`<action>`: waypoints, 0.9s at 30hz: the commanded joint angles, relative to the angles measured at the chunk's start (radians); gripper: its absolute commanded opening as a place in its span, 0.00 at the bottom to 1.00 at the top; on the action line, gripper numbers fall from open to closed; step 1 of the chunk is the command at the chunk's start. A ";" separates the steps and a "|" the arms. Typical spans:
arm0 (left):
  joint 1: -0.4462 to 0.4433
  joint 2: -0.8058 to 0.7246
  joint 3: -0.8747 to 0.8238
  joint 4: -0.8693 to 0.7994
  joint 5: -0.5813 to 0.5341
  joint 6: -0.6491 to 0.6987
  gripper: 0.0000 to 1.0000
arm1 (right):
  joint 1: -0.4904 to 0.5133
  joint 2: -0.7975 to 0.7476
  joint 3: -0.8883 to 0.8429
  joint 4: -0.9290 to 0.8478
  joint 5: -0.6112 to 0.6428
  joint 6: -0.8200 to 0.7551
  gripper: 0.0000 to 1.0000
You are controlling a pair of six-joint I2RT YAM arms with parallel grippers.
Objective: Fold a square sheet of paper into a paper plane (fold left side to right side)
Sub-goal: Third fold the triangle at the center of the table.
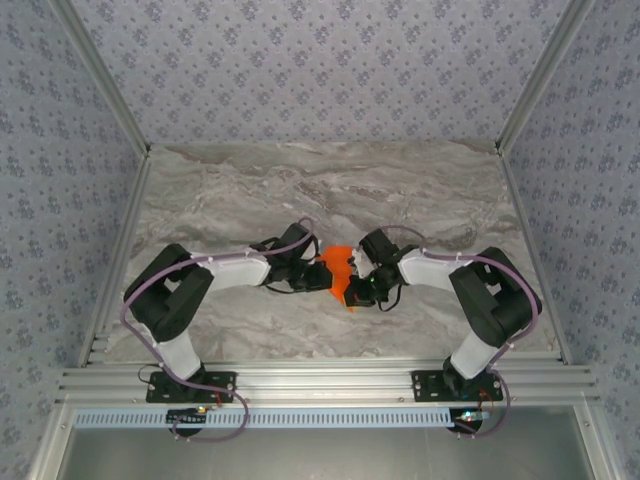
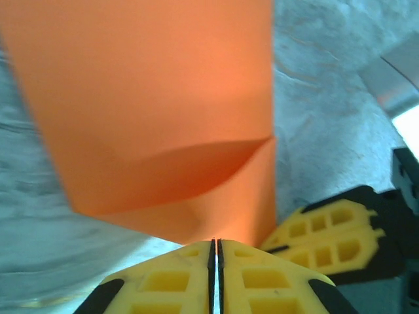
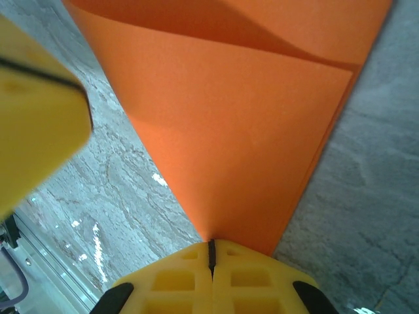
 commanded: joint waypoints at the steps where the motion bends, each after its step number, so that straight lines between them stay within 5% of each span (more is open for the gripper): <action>1: -0.034 -0.011 -0.009 0.064 0.026 -0.021 0.10 | -0.013 0.054 -0.036 -0.065 0.130 -0.009 0.00; 15: -0.049 0.117 0.004 0.119 0.029 -0.046 0.06 | -0.011 0.076 -0.027 -0.080 0.131 -0.023 0.00; 27: 0.003 0.117 -0.005 -0.052 -0.134 0.036 0.03 | -0.010 0.079 -0.028 -0.141 0.180 -0.044 0.00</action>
